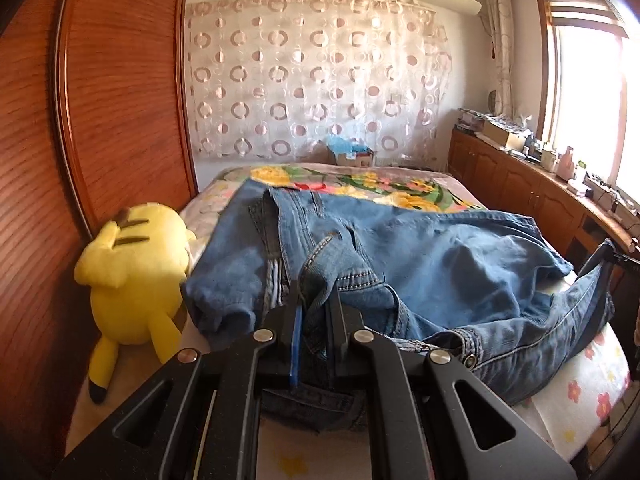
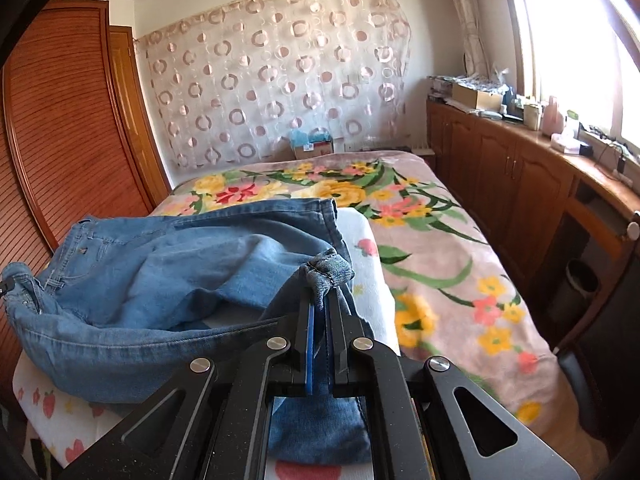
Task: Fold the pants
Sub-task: 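Lift the jeans with both tools and fold the hem over toward the waistband, then lower the folded jeans and open both tools to release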
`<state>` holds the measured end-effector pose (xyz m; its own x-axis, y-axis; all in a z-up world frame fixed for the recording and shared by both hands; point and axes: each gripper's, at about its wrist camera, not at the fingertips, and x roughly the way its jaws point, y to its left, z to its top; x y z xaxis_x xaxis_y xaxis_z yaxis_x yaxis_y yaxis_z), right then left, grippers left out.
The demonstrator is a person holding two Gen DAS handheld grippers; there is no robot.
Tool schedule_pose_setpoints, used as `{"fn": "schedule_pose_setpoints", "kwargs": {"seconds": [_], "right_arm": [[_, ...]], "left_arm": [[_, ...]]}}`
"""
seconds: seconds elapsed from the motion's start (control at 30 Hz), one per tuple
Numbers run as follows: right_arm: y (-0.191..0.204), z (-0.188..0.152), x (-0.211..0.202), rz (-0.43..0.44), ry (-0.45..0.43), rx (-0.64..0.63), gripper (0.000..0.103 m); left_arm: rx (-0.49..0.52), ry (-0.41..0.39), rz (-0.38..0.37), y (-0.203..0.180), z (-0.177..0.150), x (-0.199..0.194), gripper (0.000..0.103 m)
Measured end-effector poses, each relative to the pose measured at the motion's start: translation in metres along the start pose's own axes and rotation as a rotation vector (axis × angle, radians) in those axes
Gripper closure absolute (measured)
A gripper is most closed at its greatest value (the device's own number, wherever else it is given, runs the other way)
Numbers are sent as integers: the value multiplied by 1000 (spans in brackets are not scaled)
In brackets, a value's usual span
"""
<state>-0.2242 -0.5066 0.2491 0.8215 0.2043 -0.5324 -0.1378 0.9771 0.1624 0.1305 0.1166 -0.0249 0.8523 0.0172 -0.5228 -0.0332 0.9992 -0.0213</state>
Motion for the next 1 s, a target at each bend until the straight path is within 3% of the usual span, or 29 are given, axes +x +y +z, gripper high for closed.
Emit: {"fn": "schedule_pose_setpoints", "kwargs": {"seconds": [0.27,0.5,0.73,1.0], "right_arm": [[0,66,-9,5,-109,-32,99],[9,105,0,-17,-147,-88,99],[22,114,60,-51,-122,-119,99],[33,130,133,-73,-26,-119,99]], "left_arm": [[19,-74,15,-2,53,11,93],[21,-113,29,1,98,42,93],[35,-92,52,3,122,88,93],[25,11,78,11,117,148,93]]}}
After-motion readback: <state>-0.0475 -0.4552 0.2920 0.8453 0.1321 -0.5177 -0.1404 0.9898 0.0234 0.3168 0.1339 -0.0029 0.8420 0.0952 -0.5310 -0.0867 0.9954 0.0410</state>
